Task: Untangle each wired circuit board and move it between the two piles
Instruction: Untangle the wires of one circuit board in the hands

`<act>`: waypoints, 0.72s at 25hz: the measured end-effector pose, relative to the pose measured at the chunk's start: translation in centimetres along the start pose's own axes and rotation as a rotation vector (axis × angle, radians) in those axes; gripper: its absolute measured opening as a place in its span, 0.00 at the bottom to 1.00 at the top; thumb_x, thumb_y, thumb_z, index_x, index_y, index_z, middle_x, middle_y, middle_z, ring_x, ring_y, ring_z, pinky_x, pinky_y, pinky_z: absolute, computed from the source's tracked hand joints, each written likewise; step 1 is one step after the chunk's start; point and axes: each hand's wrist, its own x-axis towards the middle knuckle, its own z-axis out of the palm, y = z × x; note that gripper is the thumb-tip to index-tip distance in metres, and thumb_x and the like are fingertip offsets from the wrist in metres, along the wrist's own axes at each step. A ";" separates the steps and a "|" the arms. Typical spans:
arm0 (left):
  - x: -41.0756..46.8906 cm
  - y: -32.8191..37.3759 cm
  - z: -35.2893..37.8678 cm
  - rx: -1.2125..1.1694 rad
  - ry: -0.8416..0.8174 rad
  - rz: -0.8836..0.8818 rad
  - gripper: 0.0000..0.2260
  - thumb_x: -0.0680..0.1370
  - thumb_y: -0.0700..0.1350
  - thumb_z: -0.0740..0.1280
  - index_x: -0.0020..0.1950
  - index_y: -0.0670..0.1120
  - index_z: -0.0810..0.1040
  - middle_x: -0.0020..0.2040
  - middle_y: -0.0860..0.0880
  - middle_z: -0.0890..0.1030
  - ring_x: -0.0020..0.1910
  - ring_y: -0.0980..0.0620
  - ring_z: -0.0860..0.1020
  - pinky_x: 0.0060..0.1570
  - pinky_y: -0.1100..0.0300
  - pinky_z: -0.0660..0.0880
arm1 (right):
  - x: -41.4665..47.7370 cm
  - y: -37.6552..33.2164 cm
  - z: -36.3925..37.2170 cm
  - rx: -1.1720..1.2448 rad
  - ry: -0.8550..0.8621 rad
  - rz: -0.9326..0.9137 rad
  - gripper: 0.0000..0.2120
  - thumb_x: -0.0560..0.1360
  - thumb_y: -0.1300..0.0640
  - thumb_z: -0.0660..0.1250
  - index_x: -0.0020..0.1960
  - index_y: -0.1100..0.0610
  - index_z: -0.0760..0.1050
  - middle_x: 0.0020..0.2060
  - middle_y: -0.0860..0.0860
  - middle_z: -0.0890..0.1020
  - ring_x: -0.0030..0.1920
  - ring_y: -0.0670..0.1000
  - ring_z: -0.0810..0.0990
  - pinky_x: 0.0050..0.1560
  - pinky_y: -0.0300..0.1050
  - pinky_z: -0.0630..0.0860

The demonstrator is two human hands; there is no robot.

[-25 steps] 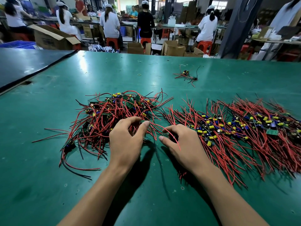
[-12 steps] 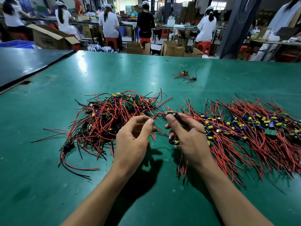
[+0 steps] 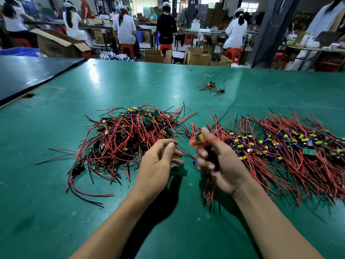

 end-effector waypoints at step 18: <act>0.0 0.7 -0.6 -0.268 -0.160 -0.262 0.18 0.67 0.40 0.74 0.54 0.37 0.74 0.36 0.44 0.80 0.30 0.52 0.79 0.30 0.61 0.77 | 0.1 1.6 -0.2 -0.588 0.047 -0.170 0.15 0.71 0.40 0.73 0.48 0.51 0.82 0.37 0.47 0.82 0.37 0.42 0.77 0.39 0.34 0.71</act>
